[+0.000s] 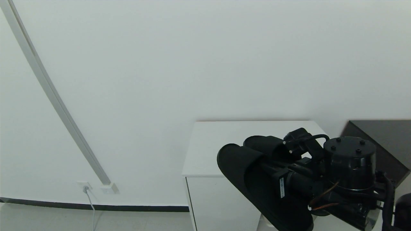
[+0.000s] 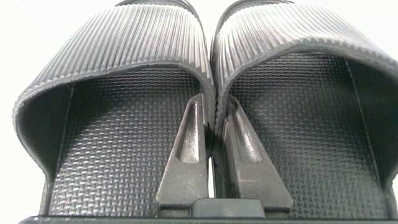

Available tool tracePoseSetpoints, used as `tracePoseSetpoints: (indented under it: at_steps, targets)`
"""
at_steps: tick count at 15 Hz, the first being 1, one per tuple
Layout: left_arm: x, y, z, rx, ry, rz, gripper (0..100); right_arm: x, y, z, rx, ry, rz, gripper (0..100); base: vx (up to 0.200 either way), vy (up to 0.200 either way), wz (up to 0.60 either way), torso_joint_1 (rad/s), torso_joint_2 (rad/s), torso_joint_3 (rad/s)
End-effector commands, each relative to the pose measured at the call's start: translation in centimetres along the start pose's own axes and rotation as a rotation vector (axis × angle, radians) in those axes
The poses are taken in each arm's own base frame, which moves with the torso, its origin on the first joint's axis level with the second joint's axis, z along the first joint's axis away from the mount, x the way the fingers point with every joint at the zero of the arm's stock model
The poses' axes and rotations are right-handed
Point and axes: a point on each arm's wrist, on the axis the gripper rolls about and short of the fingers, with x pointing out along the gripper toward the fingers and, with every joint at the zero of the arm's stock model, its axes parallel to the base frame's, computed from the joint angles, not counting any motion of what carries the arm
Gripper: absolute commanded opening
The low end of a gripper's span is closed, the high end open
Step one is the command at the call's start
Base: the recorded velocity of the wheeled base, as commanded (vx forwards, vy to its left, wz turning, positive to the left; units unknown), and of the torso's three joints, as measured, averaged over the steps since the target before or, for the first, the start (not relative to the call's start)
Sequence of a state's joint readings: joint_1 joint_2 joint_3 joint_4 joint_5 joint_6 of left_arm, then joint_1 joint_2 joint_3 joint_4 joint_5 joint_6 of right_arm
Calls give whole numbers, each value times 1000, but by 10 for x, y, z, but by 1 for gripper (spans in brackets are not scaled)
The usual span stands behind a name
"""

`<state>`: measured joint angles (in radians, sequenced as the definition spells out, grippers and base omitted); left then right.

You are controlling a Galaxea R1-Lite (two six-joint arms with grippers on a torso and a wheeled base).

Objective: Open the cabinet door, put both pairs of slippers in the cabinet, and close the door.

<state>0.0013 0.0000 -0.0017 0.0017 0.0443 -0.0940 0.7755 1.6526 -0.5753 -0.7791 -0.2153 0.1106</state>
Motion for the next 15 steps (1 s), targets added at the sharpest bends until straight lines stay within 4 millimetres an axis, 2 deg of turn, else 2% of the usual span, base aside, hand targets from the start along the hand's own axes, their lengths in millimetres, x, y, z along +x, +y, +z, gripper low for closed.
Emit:
tracePoseSetpoints:
  at_steps: [1, 3, 11, 15]
  targets:
    - [0, 0, 0, -1, 0, 0, 0, 5, 4, -4, -7, 14, 7, 0, 0, 0, 0, 0, 0, 0]
    - [0, 0, 0, -1, 0, 0, 0, 5, 5, -5, -9, 20, 8, 0, 0, 0, 0, 0, 0, 0]
    - [0, 0, 0, -3, 1, 1, 0, 8, 8, -10, -15, 39, 17, 0, -200, 0, 0, 1, 2, 4]
    - [0, 0, 0, -3, 0, 0, 0, 7, 11, -11, -20, 42, 25, 0, 0, 0, 0, 0, 0, 0]
